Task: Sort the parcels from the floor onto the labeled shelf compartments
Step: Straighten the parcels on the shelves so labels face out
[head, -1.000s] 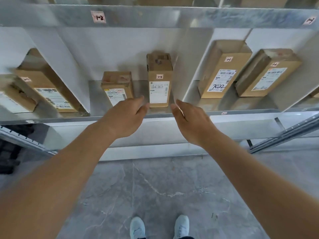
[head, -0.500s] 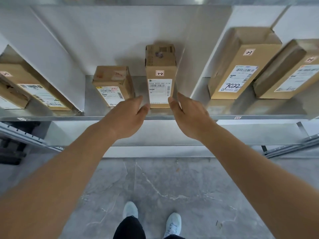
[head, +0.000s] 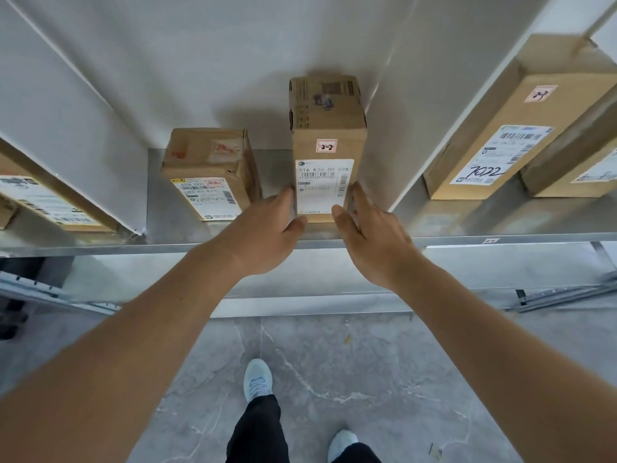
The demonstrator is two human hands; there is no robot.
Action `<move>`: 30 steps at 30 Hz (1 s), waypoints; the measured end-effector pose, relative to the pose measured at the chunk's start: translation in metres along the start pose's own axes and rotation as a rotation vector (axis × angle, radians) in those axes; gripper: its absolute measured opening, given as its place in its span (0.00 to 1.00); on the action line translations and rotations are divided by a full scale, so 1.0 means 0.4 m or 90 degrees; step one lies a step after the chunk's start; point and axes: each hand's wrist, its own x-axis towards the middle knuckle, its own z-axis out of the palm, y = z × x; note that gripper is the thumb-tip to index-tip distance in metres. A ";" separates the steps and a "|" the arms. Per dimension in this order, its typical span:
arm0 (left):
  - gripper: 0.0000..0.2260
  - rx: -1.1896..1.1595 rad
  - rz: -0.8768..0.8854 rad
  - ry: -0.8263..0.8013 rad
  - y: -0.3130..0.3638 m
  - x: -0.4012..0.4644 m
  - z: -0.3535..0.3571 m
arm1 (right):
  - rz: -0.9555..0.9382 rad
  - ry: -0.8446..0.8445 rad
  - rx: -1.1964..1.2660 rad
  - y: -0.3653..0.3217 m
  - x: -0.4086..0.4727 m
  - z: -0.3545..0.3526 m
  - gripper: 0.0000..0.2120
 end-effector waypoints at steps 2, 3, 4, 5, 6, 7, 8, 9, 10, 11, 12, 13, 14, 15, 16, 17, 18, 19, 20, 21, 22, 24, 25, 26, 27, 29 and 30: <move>0.22 -0.009 0.015 0.002 -0.008 0.010 0.005 | -0.013 0.011 0.012 0.006 0.012 0.011 0.21; 0.24 -0.016 0.021 0.004 -0.009 0.013 0.005 | -0.013 0.015 0.015 0.008 0.017 0.015 0.22; 0.26 -0.021 0.026 0.007 -0.008 0.014 0.005 | -0.011 0.019 0.017 0.010 0.022 0.017 0.23; 0.27 -0.023 0.027 0.006 -0.006 0.016 0.003 | -0.010 0.021 0.017 0.011 0.025 0.019 0.23; 0.28 -0.023 0.027 0.005 -0.003 0.018 0.002 | -0.011 0.023 0.020 0.011 0.027 0.019 0.24; 0.29 -0.023 0.024 0.004 -0.001 0.020 0.000 | -0.015 0.026 0.025 0.011 0.030 0.019 0.24; 0.28 -0.025 0.020 0.003 0.001 0.024 -0.003 | -0.019 0.026 0.031 0.011 0.034 0.019 0.23; 0.28 -0.028 0.017 0.003 0.002 0.028 -0.007 | -0.020 0.025 0.036 0.012 0.038 0.018 0.23; 0.27 -0.033 0.017 0.005 0.002 0.034 -0.010 | -0.020 0.025 0.039 0.012 0.043 0.019 0.23; 0.27 -0.036 0.018 0.007 0.000 0.039 -0.012 | -0.019 0.025 0.042 0.011 0.048 0.018 0.23; 0.27 -0.036 0.019 0.009 -0.003 0.046 -0.012 | -0.020 0.024 0.045 0.011 0.054 0.019 0.24; 0.27 -0.036 0.017 0.009 -0.004 0.051 -0.014 | -0.023 0.025 0.048 0.010 0.061 0.020 0.24; 0.28 -0.035 0.014 0.008 -0.005 0.057 -0.015 | -0.025 0.025 0.052 0.010 0.067 0.022 0.25; 0.28 -0.036 0.011 0.005 -0.005 0.061 -0.017 | -0.024 0.025 0.058 0.009 0.072 0.023 0.25; 0.29 -0.036 0.011 0.004 -0.004 0.064 -0.018 | -0.022 0.026 0.063 0.009 0.077 0.023 0.25; 0.29 -0.036 0.012 0.000 -0.003 0.067 -0.019 | -0.018 0.025 0.068 0.008 0.080 0.022 0.25; 0.29 -0.035 0.014 -0.001 -0.003 0.070 -0.021 | -0.016 0.024 0.073 0.006 0.084 0.020 0.25; 0.30 -0.033 0.012 -0.003 -0.003 0.072 -0.023 | -0.017 0.023 0.077 0.006 0.088 0.018 0.25; 0.30 -0.032 0.007 -0.004 -0.003 0.075 -0.024 | -0.019 0.023 0.081 0.006 0.092 0.016 0.25; 0.30 -0.032 -0.001 -0.005 -0.004 0.078 -0.026 | -0.019 0.020 0.085 0.005 0.096 0.015 0.25; 0.30 -0.033 -0.005 -0.005 -0.004 0.082 -0.026 | -0.018 0.019 0.088 0.003 0.101 0.014 0.25; 0.30 -0.031 -0.006 -0.008 0.000 0.086 -0.025 | -0.012 0.019 0.092 -0.003 0.107 0.013 0.25; 0.30 -0.030 -0.008 -0.010 0.003 0.086 -0.025 | -0.011 0.020 0.093 -0.005 0.107 0.012 0.25; 0.31 -0.030 -0.013 -0.011 0.004 0.085 -0.024 | -0.014 0.022 0.094 -0.007 0.107 0.012 0.25; 0.32 -0.029 -0.021 -0.013 0.004 0.085 -0.023 | -0.017 0.024 0.094 -0.009 0.103 0.012 0.25; 0.33 -0.029 -0.038 -0.014 0.002 0.079 -0.024 | -0.017 0.025 0.089 -0.012 0.094 0.008 0.25; 0.33 -0.028 -0.041 -0.014 0.002 0.074 -0.024 | -0.013 0.021 0.086 -0.013 0.089 0.006 0.25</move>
